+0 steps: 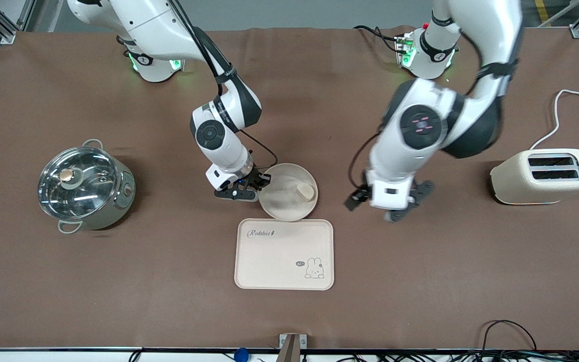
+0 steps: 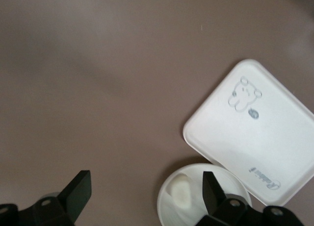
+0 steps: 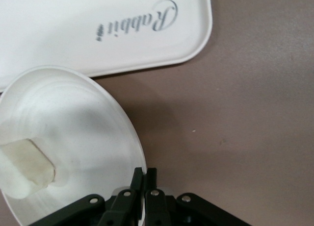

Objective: Place bun in plate and plate on tray
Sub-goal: 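Slide the plate onto the tray with the right gripper while the left gripper withdraws, then settle the plate on the tray and open the right gripper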

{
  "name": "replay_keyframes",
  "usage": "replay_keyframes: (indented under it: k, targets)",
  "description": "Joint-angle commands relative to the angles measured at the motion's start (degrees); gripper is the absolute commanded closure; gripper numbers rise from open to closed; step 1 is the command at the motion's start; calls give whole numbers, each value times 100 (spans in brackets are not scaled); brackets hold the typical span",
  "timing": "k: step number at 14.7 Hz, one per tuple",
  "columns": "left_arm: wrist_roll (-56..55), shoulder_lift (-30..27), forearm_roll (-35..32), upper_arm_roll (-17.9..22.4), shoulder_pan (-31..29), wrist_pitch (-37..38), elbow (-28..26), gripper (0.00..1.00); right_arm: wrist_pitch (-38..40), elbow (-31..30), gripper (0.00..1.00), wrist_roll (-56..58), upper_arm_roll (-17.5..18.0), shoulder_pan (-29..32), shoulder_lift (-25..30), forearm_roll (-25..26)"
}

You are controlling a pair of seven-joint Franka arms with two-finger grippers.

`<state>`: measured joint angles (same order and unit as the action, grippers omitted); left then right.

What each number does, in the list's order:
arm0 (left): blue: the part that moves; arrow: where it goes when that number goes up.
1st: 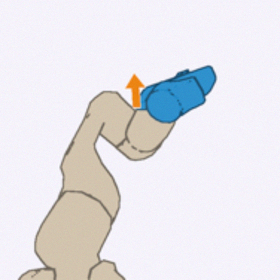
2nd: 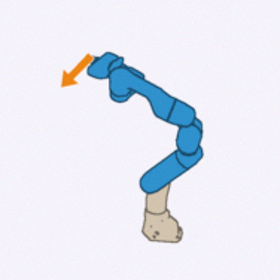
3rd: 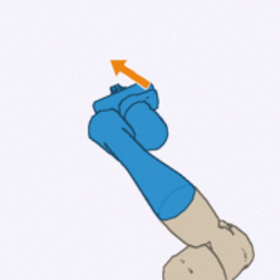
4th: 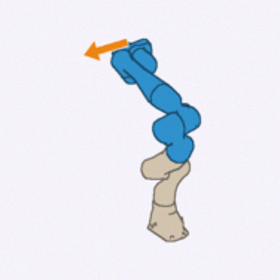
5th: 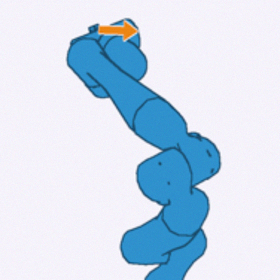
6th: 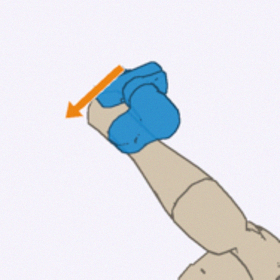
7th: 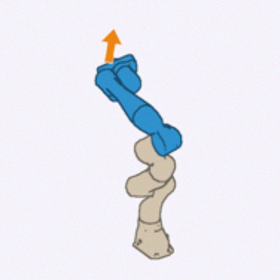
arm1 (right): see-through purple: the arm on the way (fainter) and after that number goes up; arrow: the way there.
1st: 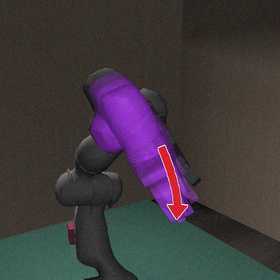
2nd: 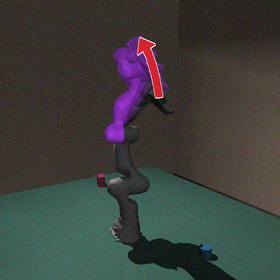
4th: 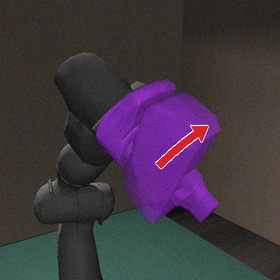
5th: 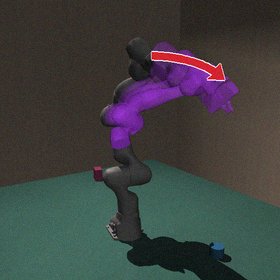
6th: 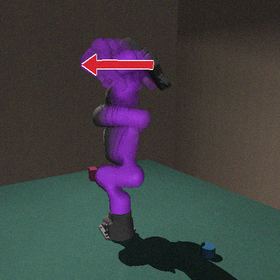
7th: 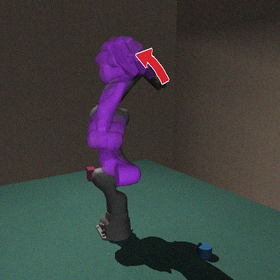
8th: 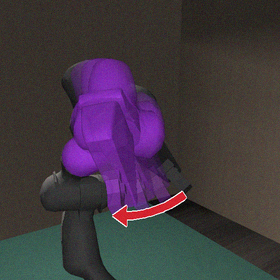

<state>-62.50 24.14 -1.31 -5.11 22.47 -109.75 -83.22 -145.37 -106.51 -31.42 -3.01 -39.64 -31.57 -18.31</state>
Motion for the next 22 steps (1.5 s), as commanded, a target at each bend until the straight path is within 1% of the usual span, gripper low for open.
replay_keyframes:
  k: [1, 3, 6, 9, 11, 14, 16, 17, 19, 22]
  targets:
    - [1095, -601, -387, -34, -312, 444, -124, 0, 517, 664, 100, -118, 46, 157, 81, -164]
    - [2105, -962, -396, -34, -663, 795, -124, 0, 536, 1209, 100, -162, 46, 324, -207, -173]
    - [3398, -1401, -396, -43, -1173, 1104, -133, 0, 527, 2114, 100, -197, 54, 553, -893, -199]
    - [4567, -1832, -379, -43, -1516, 1622, -133, 0, 518, 2616, 100, -242, 46, 703, -1412, -349]
    - [5140, -2113, -292, -43, -1683, 1842, -202, 0, 501, 2767, 100, -242, 46, 773, -1606, -349]
    - [5510, -2746, -107, -70, -1877, 1869, -781, 0, 430, 2785, 100, -233, 46, 799, -1791, -340]
    - [5669, -3089, -19, -139, -2017, 1878, -1141, 0, 430, 3065, 100, -250, 46, 861, -1993, -349]
    - [5687, -3212, -10, -236, -2053, 1870, -1291, 0, 430, 3153, 100, -250, 54, 861, -2063, -349]
    - [5696, -3310, -10, -385, -2132, 1904, -1381, 0, 430, 3242, 100, -250, 46, 870, -2151, -349]
    - [5705, -3301, -10, -412, -2141, 2036, -1337, 0, 430, 3285, 100, -250, 63, 957, -2195, -358]
